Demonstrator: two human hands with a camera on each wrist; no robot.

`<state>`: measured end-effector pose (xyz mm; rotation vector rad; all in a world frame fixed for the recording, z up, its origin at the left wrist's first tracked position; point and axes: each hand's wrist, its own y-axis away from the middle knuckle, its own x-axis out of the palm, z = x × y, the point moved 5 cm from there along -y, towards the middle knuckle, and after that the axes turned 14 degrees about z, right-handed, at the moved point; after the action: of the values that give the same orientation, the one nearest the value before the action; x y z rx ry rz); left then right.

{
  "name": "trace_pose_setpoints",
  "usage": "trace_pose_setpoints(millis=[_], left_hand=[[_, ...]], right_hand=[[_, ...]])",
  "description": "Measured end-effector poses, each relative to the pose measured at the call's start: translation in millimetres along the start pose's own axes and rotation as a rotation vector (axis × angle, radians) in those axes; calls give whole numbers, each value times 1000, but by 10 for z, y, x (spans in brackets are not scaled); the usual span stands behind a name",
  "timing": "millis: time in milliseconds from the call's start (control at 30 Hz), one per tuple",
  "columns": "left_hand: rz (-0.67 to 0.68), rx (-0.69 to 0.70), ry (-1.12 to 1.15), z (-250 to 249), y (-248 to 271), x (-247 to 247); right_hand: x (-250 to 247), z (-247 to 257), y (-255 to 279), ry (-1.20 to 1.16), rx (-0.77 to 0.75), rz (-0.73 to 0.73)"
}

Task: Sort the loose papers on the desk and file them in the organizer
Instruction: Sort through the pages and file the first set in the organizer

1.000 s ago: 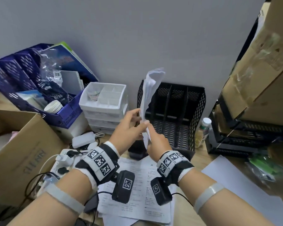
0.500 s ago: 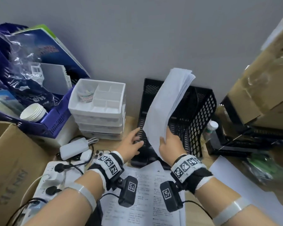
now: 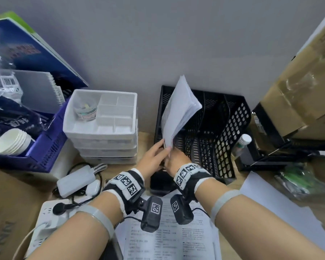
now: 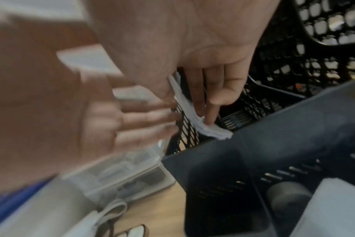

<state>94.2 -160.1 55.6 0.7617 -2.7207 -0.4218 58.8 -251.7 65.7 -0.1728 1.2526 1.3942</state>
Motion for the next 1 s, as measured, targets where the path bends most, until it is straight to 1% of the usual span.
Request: trace_pose_setpoints(millis=[33, 100, 133, 200, 267, 333, 400, 467, 567, 667, 733, 800, 867, 933, 967, 1000], left_hand=[[11, 24, -30, -40, -8, -23], [-11, 48, -150, -150, -22, -48], [-51, 59, -230, -217, -33, -65], [-197, 64, -375, -378, -52, -131], [-341, 39, -502, -546, -47, -187], [-409, 22, -619, -674, -43, -180], [-413, 29, -683, -712, -59, -146], [-385, 41, -663, -652, -62, -110], [-362, 29, -536, -395, -96, -100], [-381, -71, -388, -60, -136, -171], [-382, -134, -337, 115, -144, -225], [-396, -112, -418, 183, -136, -216], [-507, -35, -489, 173, -92, -155], [-645, 15, -463, 171, -1, -23], [-689, 49, -431, 180, 30, 61], [-699, 75, -405, 203, 55, 186]], right_hand=[[7, 27, -38, 38, 13, 19], [9, 71, -100, 70, -20, -34], [8, 112, -105, 58, -48, -65], [49, 112, -169, 18, -100, -102], [79, 66, -167, 37, -94, -128], [102, -30, -178, 36, -65, -134], [101, -124, -254, -60, -4, -110], [109, -146, -331, -162, 28, -80], [191, -151, -248, -210, -22, -90], [304, -332, 29, -330, -81, -158], [390, -526, 249, -429, -136, -199], [474, -835, 509, -509, -139, -250], [583, -1318, 755, -590, -52, -312], [715, -1887, 1010, -577, 89, -343], [781, -2164, 1122, -546, 191, -312], [852, -2462, 1223, -514, 287, -273]])
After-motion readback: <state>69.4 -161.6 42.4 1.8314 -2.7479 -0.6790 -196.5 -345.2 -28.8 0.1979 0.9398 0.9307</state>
